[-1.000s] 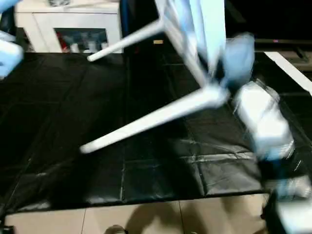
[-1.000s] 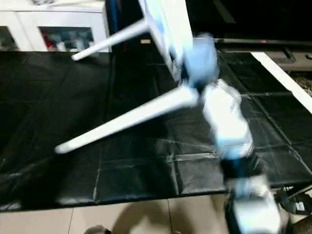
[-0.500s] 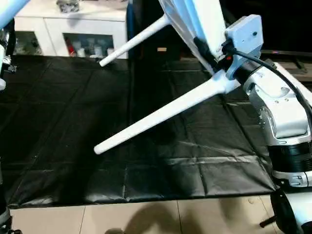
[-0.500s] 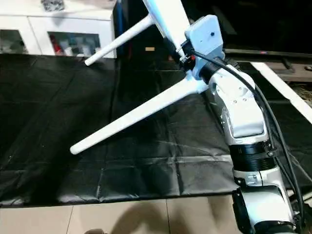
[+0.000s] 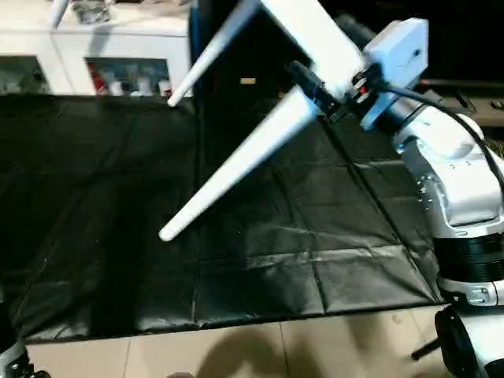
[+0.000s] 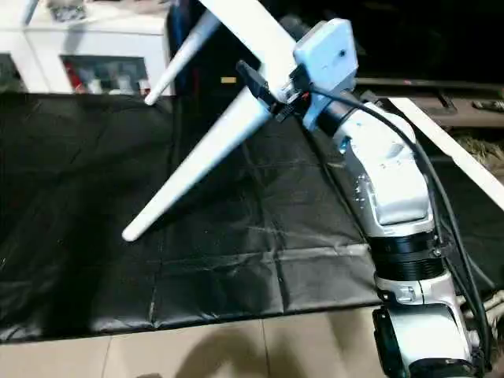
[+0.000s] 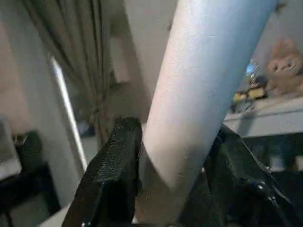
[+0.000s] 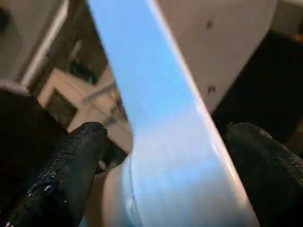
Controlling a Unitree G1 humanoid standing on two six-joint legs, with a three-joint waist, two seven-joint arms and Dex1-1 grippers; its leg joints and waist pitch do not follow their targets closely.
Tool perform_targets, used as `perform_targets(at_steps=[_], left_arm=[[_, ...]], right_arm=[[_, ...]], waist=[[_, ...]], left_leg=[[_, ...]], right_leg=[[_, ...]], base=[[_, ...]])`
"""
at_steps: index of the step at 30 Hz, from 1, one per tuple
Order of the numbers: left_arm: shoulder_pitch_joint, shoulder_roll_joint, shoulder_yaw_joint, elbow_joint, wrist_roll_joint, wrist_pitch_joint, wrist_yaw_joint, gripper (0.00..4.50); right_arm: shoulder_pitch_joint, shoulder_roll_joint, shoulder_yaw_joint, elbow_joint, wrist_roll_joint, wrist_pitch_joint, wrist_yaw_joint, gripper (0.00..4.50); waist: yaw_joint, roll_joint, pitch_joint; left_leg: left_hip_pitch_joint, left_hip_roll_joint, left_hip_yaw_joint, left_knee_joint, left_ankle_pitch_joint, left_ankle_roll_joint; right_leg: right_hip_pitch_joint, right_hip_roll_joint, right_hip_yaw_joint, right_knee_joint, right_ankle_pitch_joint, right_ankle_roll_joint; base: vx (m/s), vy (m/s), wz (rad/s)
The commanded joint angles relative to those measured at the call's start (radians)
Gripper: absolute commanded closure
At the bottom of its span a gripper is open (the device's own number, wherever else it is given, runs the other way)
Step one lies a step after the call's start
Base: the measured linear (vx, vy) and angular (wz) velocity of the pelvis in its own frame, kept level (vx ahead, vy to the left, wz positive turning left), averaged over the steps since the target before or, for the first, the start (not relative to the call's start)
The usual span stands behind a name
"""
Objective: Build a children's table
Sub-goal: Flip table
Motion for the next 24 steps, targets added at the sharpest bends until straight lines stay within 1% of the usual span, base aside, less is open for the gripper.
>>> perform_targets(at_steps=[1, 2, 3, 4, 5, 6, 7, 8, 9, 10, 11, 12, 13, 14, 15, 16, 17, 18, 19, 20, 21, 22, 24], left_arm=[[0.002, -0.022, -0.053, 0.02, -0.063, -0.005, -0.034, 2.62], [0.004, -0.016, -0.06, 0.021, -0.068, -0.019, -0.045, 2.68], [0.004, -0.015, -0.062, 0.022, -0.071, -0.025, -0.049, 2.71], [0.004, -0.012, -0.066, 0.024, -0.08, -0.039, -0.062, 2.72], [0.004, -0.01, -0.07, 0.026, -0.079, -0.044, -0.065, 2.72], [0.004, -0.01, -0.07, 0.026, -0.083, -0.046, -0.07, 2.73], [0.005, -0.008, -0.071, 0.025, -0.08, -0.042, -0.071, 2.77], [0.005, -0.008, -0.071, 0.025, -0.08, -0.042, -0.071, 2.77], [0.004, -0.008, -0.071, 0.023, -0.08, -0.039, -0.071, 2.78], [0.004, -0.007, -0.072, 0.022, -0.081, -0.036, -0.071, 2.78], [0.004, -0.007, -0.072, 0.022, -0.081, -0.036, -0.071, 2.8], [0.005, -0.003, -0.074, 0.023, -0.086, -0.034, -0.071, 2.81], [0.006, -0.001, -0.075, 0.024, -0.089, -0.034, -0.071, 2.81], [0.006, -0.001, -0.075, 0.024, -0.089, -0.035, -0.071, 2.82], [0.006, 0.002, -0.078, 0.028, -0.089, -0.038, -0.073, 2.82], [0.005, 0.005, -0.08, 0.031, -0.088, -0.041, -0.074, 2.82], [0.004, 0.006, -0.081, 0.032, -0.088, -0.041, -0.074, 2.82], [0.004, 0.006, -0.081, 0.032, -0.088, -0.041, -0.074, 2.83], [0.001, 0.008, -0.083, 0.036, -0.087, -0.041, -0.073, 2.83], [0.001, 0.008, -0.083, 0.036, -0.087, -0.041, -0.073, 2.83], [0.0, 0.008, -0.083, 0.037, -0.087, -0.041, -0.073, 2.84], [-0.002, 0.009, -0.084, 0.038, -0.086, -0.041, -0.073, 2.84], [-0.002, 0.01, -0.086, 0.038, -0.087, -0.041, -0.074, 2.84]], right_arm=[[-0.01, 0.035, -0.029, -0.057, 0.1, -0.008, 0.023, 0.0], [-0.011, 0.063, -0.057, -0.097, 0.178, 0.021, 0.033, 0.0], [-0.008, 0.068, -0.061, -0.107, 0.198, 0.036, 0.037, 0.0], [0.004, 0.082, -0.073, -0.136, 0.256, 0.079, 0.048, 0.0], [0.018, 0.086, -0.074, -0.149, 0.278, 0.1, 0.054, 0.0], [0.048, 0.094, -0.074, -0.16, 0.297, 0.115, 0.055, 0.0], [0.073, 0.107, -0.081, -0.165, 0.315, 0.125, 0.046, 0.0], [0.073, 0.107, -0.081, -0.165, 0.315, 0.125, 0.046, 0.0], [0.096, 0.119, -0.094, -0.172, 0.358, 0.147, 0.041, 0.0], [0.118, 0.127, -0.105, -0.18, 0.395, 0.165, 0.041, 0.0], [0.123, 0.128, -0.107, -0.182, 0.403, 0.169, 0.042, 0.0], [0.17, 0.137, -0.127, -0.207, 0.486, 0.214, 0.05, 0.0], [0.188, 0.14, -0.136, -0.22, 0.521, 0.234, 0.053, 0.0], [0.192, 0.14, -0.138, -0.222, 0.529, 0.24, 0.054, 0.0], [0.236, 0.129, -0.144, -0.244, 0.58, 0.29, 0.07, 0.0], [0.279, 0.104, -0.127, -0.252, 0.578, 0.324, 0.096, 0.0], [0.306, 0.085, -0.113, -0.256, 0.57, 0.344, 0.113, 0.0], [0.306, 0.085, -0.113, -0.256, 0.57, 0.344, 0.113, 0.0], [0.362, 0.041, -0.06, -0.256, 0.522, 0.356, 0.163, 0.0], [0.362, 0.041, -0.06, -0.256, 0.522, 0.356, 0.163, 0.0], [0.388, 0.023, -0.035, -0.252, 0.503, 0.367, 0.175, 0.0], [0.413, 0.01, -0.003, -0.222, 0.454, 0.371, 0.161, 0.0], [0.426, 0.008, 0.018, -0.193, 0.414, 0.365, 0.136, 0.0]], waist=[[-0.005, 0.021, -0.051], [-0.001, 0.02, -0.052], [0.002, 0.019, -0.053], [0.007, 0.021, -0.052], [0.012, 0.022, -0.052], [0.016, 0.025, -0.052], [0.02, 0.025, -0.05], [0.021, 0.026, -0.049], [0.019, 0.024, -0.049], [0.019, 0.024, -0.048], [0.017, 0.023, -0.047], [0.016, 0.025, -0.047], [0.017, 0.025, -0.045], [0.017, 0.025, -0.045], [0.015, 0.023, -0.047], [0.018, 0.023, -0.047], [0.019, 0.027, -0.046], [0.02, 0.024, -0.047], [0.018, 0.021, -0.048], [0.021, 0.021, -0.052], [0.02, 0.02, -0.049], [0.021, 0.021, -0.051], [0.02, 0.021, -0.05]], left_leg=[[0.019, -0.018, 0.02, -0.071, -0.337, -0.024], [0.019, -0.017, 0.017, -0.073, -0.335, -0.025], [0.019, -0.017, 0.018, -0.074, -0.333, -0.025], [0.021, -0.016, 0.017, -0.075, -0.33, -0.024], [0.02, -0.014, 0.016, -0.077, -0.333, -0.027], [0.021, -0.014, 0.015, -0.077, -0.336, -0.031], [0.021, -0.013, 0.017, -0.079, -0.34, -0.038], [0.02, -0.013, 0.015, -0.08, -0.348, -0.044], [0.017, -0.015, 0.013, -0.083, -0.359, -0.055], [0.019, -0.014, 0.012, -0.084, -0.377, -0.059], [0.02, -0.015, 0.01, -0.085, -0.394, -0.06], [0.02, -0.016, 0.01, -0.085, -0.402, -0.06], [0.022, -0.016, 0.01, -0.085, -0.416, -0.056], [0.022, -0.016, 0.01, -0.085, -0.416, -0.056], [0.018, -0.016, 0.007, -0.086, -0.408, -0.055], [0.019, -0.015, 0.008, -0.085, -0.404, -0.053], [0.015, -0.015, 0.006, -0.086, -0.391, -0.054], [0.015, -0.014, 0.008, -0.086, -0.382, -0.054], [0.011, -0.015, 0.008, -0.086, -0.368, -0.055], [0.011, -0.013, 0.008, -0.084, -0.353, -0.055], [0.009, -0.014, 0.01, -0.082, -0.336, -0.051], [0.007, -0.014, 0.011, -0.081, -0.321, -0.051], [0.006, -0.014, 0.012, -0.08, -0.309, -0.057]], right_leg=[[0.017, -0.025, 0.016, -0.089, -0.258, -0.11], [0.02, -0.024, 0.014, -0.086, -0.234, -0.113], [0.021, -0.024, 0.015, -0.085, -0.22, -0.113], [0.021, -0.023, 0.015, -0.084, -0.201, -0.113], [0.021, -0.023, 0.015, -0.084, -0.198, -0.111], [0.02, -0.025, 0.015, -0.083, -0.197, -0.112], [0.019, -0.026, 0.016, -0.086, -0.202, -0.109], [0.019, -0.027, 0.016, -0.086, -0.21, -0.109], [0.023, -0.028, 0.014, -0.087, -0.227, -0.108], [0.021, -0.03, 0.014, -0.089, -0.247, -0.103], [0.021, -0.03, 0.014, -0.092, -0.271, -0.097], [0.02, -0.03, 0.014, -0.094, -0.281, -0.094], [0.018, -0.031, 0.016, -0.098, -0.302, -0.086], [0.018, -0.031, 0.016, -0.098, -0.302, -0.086], [0.023, -0.031, 0.015, -0.097, -0.302, -0.085], [0.022, -0.031, 0.015, -0.099, -0.297, -0.083], [0.026, -0.031, 0.014, -0.097, -0.285, -0.086], [0.027, -0.031, 0.014, -0.098, -0.274, -0.087], [0.028, -0.032, 0.014, -0.096, -0.259, -0.094], [0.031, -0.032, 0.013, -0.094, -0.242, -0.096], [0.029, -0.032, 0.014, -0.093, -0.218, -0.104], [0.031, -0.033, 0.014, -0.092, -0.206, -0.108], [0.029, -0.032, 0.014, -0.091, -0.201, -0.114]], base=[[0.0, 0.0, 0.0], [0.0, 0.0, 0.0], [0.0, 0.0, 0.0], [0.0, 0.0, 0.0], [0.0, 0.0, 0.0], [0.0, 0.0, 0.0], [0.0, 0.0, 0.0], [0.0, 0.0, 0.0], [0.0, 0.0, 0.0], [0.0, 0.0, 0.0], [0.0, 0.0, 0.0], [0.0, 0.0, 0.0], [0.0, 0.0, 0.0], [0.0, 0.0, 0.0], [0.0, 0.0, 0.0], [0.0, 0.0, 0.0], [0.0, 0.0, 0.0], [0.0, 0.0, 0.0], [0.0, 0.0, 0.0], [0.0, 0.0, 0.0], [0.0, 0.0, 0.0], [0.0, 0.0, 0.0], [0.0, 0.0, 0.0]])
